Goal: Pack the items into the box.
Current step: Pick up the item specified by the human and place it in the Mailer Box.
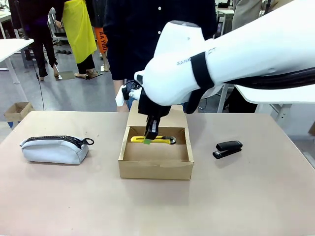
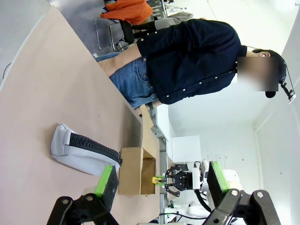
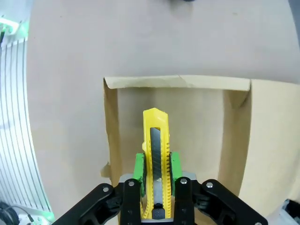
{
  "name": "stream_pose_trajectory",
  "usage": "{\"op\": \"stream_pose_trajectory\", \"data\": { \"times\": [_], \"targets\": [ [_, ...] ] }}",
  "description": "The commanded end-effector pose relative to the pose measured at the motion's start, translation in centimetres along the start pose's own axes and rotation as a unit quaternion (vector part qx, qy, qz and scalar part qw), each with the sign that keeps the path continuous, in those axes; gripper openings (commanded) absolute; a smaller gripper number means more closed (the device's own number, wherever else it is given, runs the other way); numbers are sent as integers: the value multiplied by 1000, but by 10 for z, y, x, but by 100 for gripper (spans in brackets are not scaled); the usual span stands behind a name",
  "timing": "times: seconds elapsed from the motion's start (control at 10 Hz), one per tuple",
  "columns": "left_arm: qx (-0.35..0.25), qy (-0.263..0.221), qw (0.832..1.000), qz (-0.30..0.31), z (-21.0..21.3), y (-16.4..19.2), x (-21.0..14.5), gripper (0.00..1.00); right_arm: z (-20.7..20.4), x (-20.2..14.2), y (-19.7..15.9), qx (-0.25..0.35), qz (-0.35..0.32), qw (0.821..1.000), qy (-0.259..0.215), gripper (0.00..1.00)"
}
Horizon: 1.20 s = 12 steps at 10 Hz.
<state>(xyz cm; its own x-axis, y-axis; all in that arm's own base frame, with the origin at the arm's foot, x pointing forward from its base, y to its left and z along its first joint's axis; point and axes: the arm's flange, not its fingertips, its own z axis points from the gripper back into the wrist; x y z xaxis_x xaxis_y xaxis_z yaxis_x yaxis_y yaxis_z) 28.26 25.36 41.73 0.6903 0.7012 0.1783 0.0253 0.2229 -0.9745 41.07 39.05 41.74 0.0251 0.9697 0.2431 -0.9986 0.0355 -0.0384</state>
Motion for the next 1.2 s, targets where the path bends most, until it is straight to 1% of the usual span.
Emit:
{"op": "stream_pose_trajectory", "data": {
  "times": [0.0, 0.4, 0.5, 0.6, 0.7, 0.8, 1.1],
  "targets": [
    [-12, -5, 1000, -9, 0, -1, 0, 100, 12, -13, -14, -2, 10, 1000, -3, 26],
    [-12, -5, 1000, -9, 0, -1, 0, 100, 13, -15, -19, -11, 2, 1000, -7, 26],
    [-12, -5, 1000, -9, 0, -1, 0, 100, 13, -16, -19, -15, 0, 1000, -3, 26],
    [-12, -5, 1000, -9, 0, -1, 0, 100, 12, -16, -20, -14, -5, 1000, 1, 49],
    [-12, -5, 1000, -9, 0, -1, 0, 100, 12, -17, -21, -19, -7, 1000, 1, 85],
    [-12, -5, 1000, -9, 0, -1, 0, 100, 12, -17, -21, -18, -8, 1000, 1, 100],
    [-12, -5, 1000, -9, 0, -1, 0, 100, 11, -17, -21, -18, -13, 1000, 1, 100]
  ]
}}
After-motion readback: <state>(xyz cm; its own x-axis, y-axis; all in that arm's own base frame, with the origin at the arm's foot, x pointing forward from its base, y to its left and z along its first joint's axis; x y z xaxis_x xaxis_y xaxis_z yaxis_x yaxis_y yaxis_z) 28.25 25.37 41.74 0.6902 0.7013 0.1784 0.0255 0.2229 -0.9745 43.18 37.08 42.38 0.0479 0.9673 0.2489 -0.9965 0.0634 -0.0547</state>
